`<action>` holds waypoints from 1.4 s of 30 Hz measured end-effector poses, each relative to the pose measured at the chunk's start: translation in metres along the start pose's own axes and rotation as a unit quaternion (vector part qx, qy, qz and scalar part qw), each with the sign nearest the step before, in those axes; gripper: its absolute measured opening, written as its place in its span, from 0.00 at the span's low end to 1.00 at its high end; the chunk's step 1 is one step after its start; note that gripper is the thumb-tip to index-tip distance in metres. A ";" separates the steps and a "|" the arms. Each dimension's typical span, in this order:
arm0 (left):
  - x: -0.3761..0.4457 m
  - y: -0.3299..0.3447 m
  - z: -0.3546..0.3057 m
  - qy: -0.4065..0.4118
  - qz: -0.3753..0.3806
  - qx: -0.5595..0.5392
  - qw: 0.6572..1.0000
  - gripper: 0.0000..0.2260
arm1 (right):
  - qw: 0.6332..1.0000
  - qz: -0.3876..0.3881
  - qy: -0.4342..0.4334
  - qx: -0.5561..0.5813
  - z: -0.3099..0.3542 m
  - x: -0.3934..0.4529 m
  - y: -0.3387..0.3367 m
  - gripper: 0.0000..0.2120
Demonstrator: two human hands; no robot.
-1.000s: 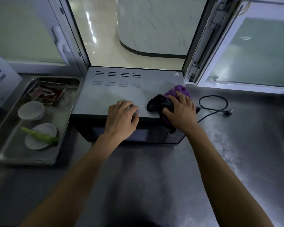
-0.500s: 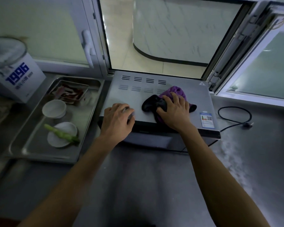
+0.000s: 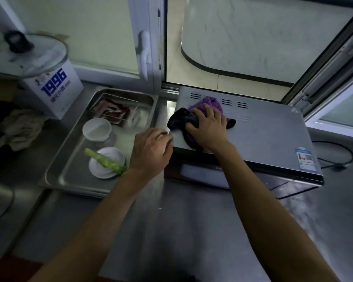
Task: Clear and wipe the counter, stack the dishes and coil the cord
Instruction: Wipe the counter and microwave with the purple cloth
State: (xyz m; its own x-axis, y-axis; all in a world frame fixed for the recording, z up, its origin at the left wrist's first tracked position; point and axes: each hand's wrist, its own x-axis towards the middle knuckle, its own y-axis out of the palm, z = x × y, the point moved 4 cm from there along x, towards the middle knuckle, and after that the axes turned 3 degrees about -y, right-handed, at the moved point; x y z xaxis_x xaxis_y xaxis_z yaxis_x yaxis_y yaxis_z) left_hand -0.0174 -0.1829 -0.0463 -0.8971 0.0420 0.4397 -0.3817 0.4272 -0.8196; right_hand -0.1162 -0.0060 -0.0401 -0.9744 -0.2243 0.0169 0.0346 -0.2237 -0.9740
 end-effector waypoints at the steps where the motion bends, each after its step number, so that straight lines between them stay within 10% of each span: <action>1: -0.001 -0.001 0.003 0.002 -0.006 -0.006 1.000 0.10 | 1.000 0.000 0.001 -0.002 0.006 0.002 0.001 0.30; 16: 0.007 0.000 -0.017 0.030 0.014 -0.036 0.999 0.08 | 0.999 -0.040 -0.005 0.026 -0.008 -0.057 -0.001 0.31; 42: 0.024 0.109 -0.230 0.114 0.113 0.034 0.986 0.14 | 0.991 -0.064 0.103 0.050 -0.255 -0.117 -0.057 0.29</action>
State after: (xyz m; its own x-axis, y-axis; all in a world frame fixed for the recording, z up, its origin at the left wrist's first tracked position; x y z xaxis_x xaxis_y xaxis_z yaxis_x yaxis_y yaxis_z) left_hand -0.0295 0.0728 -0.0410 -0.8909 0.3345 0.3073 -0.1983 0.3222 -0.9257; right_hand -0.0606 0.2753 -0.0437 -0.9966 0.0083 0.0815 -0.0796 -0.3336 -0.9393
